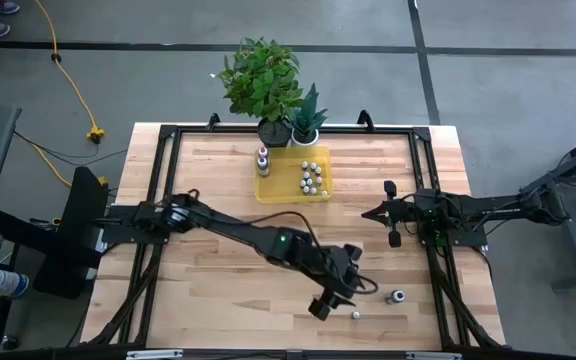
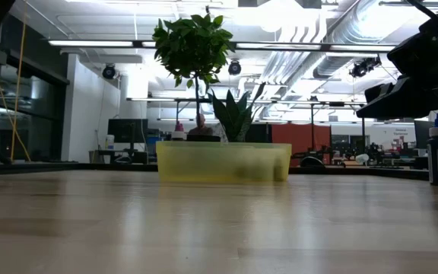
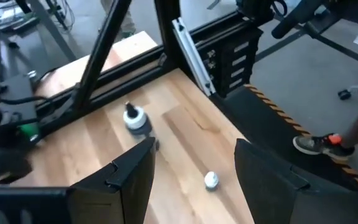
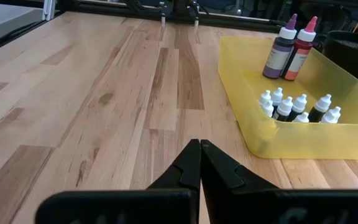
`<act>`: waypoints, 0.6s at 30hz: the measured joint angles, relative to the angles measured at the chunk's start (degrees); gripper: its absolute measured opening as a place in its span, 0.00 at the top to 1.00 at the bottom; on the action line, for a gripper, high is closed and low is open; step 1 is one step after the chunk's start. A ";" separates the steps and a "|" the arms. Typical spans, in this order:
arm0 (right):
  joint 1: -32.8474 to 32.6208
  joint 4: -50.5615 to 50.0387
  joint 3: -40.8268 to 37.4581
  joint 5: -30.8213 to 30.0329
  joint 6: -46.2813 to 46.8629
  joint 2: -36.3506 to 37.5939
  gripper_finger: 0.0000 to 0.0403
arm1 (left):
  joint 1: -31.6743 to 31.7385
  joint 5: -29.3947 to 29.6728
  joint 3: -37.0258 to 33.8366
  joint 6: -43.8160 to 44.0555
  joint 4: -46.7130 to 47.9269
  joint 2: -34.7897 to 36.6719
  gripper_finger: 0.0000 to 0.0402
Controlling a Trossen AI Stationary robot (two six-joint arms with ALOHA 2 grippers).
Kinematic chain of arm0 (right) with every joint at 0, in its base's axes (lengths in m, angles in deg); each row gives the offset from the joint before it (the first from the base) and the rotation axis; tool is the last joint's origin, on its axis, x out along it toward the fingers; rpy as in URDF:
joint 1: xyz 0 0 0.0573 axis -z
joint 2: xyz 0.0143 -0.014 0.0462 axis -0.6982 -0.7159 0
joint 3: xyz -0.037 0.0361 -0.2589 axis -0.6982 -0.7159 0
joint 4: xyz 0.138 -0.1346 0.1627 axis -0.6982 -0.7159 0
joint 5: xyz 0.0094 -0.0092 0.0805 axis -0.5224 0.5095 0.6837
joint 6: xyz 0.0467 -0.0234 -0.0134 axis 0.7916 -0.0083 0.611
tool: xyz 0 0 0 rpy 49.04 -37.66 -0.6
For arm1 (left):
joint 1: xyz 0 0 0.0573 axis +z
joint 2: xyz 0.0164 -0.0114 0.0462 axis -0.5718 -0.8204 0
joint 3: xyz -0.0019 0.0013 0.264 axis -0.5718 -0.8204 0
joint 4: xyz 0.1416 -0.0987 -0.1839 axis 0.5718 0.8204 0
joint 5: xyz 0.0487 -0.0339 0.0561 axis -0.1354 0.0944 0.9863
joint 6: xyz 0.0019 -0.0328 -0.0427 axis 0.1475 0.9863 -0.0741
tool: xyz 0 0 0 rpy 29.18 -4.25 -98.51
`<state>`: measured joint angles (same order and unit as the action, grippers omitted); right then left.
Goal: Pick & Place food coloring
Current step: Put the small green food coloring bottle into the yellow bin
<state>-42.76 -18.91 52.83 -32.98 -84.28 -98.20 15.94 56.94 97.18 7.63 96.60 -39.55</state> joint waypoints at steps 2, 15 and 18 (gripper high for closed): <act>0.01 0.00 0.00 0.01 0.01 -0.01 1.00 | -0.37 0.02 2.51 -0.04 0.56 -2.09 0.47; 0.01 0.15 0.01 0.00 0.01 -0.03 1.00 | -1.82 -7.48 6.83 -0.53 0.24 -13.00 0.47; 0.00 0.17 0.00 0.00 0.00 -0.04 1.00 | -1.75 -7.20 6.79 -0.61 -0.54 -14.50 0.47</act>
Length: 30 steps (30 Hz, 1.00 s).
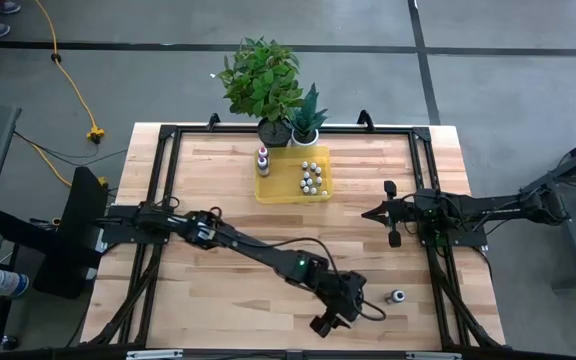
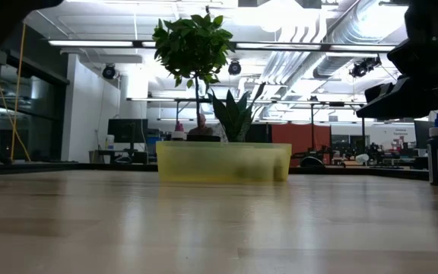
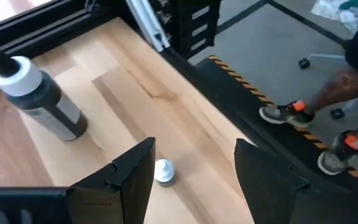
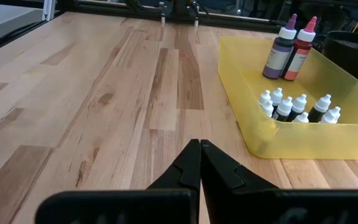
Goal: Pick & Place food coloring
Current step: Put the small green food coloring bottle into the yellow bin
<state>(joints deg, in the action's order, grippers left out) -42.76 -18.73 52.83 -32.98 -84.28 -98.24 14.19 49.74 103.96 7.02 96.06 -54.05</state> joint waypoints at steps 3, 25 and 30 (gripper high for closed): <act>0.02 0.02 0.00 0.00 0.00 0.02 1.00 | 0.04 1.85 0.08 -0.02 -0.97 -1.28 0.47; 0.02 0.04 0.00 0.00 0.00 0.00 1.00 | 0.85 2.01 -0.35 -1.09 -9.61 -7.50 0.47; 0.02 0.04 0.00 0.00 0.00 0.00 1.00 | 0.83 2.00 -0.37 -1.05 -9.58 -7.68 0.47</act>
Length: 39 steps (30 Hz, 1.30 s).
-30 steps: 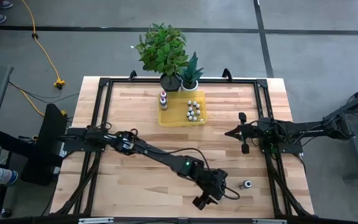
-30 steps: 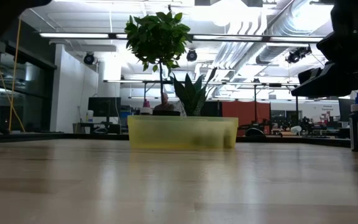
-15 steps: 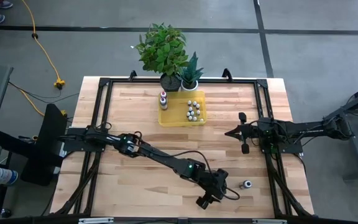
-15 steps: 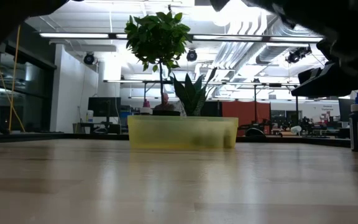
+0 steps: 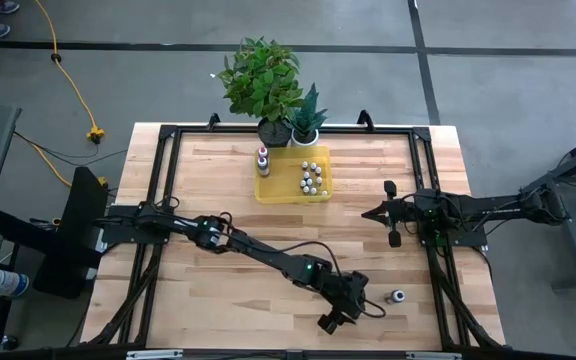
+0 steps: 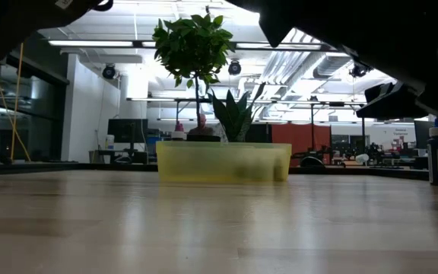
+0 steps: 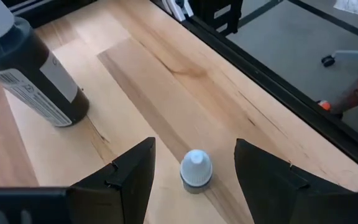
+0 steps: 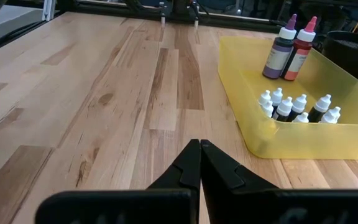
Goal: Pick & Place food coloring
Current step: Put the small green food coloring bottle into the yellow bin
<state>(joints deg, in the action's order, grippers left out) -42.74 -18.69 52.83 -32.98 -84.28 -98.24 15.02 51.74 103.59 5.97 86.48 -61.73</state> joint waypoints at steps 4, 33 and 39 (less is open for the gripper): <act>0.00 0.00 0.00 0.00 0.00 0.00 1.00 | 0.02 0.00 0.00 0.00 0.04 0.00 0.48; -0.02 -0.02 0.00 0.01 0.02 0.00 1.00 | -0.02 0.44 -0.02 1.70 -0.21 -0.83 0.74; 0.00 -0.02 0.00 0.00 0.02 0.00 1.00 | 0.01 0.68 -0.02 3.23 0.02 -0.76 0.84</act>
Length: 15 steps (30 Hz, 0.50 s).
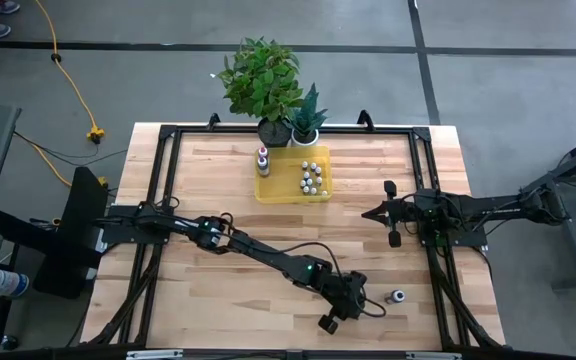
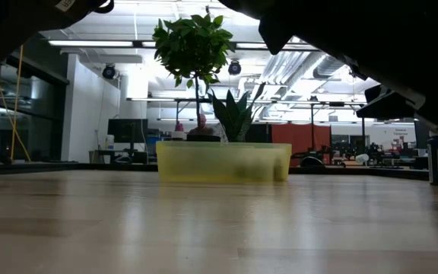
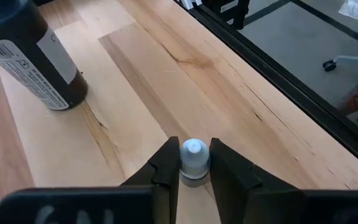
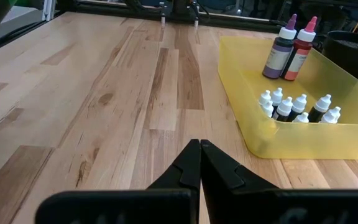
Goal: Pick & Place food coloring
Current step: Put the small green food coloring bottle into the yellow bin
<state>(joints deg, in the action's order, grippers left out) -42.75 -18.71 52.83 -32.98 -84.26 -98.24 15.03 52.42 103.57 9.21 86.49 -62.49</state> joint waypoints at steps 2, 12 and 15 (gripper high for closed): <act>0.00 0.00 0.00 0.00 -0.01 0.00 1.00 | 0.02 0.00 0.00 0.16 -0.02 0.00 0.87; 0.00 0.00 0.00 0.01 -0.01 0.00 1.00 | 1.12 5.98 2.27 9.55 0.74 1.20 0.90; -0.01 0.00 0.00 0.02 -0.02 0.00 1.00 | 1.69 8.38 2.49 11.76 2.32 2.98 0.90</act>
<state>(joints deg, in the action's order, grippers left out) -42.76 -18.71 52.83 -32.96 -84.28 -98.24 16.72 60.79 106.06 20.97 88.82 -59.52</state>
